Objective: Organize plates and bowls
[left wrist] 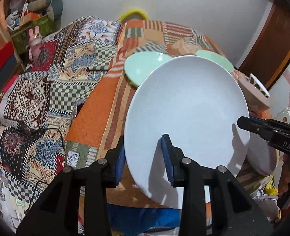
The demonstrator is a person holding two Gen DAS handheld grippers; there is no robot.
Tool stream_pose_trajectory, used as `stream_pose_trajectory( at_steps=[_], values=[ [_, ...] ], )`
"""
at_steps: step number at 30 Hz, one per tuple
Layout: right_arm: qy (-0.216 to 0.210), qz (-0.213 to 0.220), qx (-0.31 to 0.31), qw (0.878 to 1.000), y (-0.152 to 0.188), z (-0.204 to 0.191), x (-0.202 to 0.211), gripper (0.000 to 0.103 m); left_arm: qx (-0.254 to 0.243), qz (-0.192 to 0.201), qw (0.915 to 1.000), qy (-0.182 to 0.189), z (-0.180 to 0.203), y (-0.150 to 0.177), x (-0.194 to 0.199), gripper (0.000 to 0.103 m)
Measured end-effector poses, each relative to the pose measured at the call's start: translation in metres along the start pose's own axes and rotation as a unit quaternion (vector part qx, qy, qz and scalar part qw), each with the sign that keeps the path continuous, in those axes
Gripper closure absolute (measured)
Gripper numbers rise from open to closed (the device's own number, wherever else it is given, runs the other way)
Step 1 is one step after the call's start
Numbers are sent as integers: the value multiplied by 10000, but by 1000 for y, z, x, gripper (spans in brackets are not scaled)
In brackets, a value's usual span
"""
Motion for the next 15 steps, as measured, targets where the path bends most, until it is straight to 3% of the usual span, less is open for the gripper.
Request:
stream_pose_trajectory(
  at_steps=[15],
  values=[
    [64,586,-341,9977,13,44,63,79,-681,263,9973,125,81,-17,29,68]
  ],
)
Point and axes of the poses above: each gripper's, at about its wrist camera, not at the fingertips, and x roughly against the way its jaws point, z to its right, y to its underside, the point moved 10 cm from there along -x, roughly the way its jaws point, and after that the axes turned 12 degrees about -z, right-handed, at the moved point
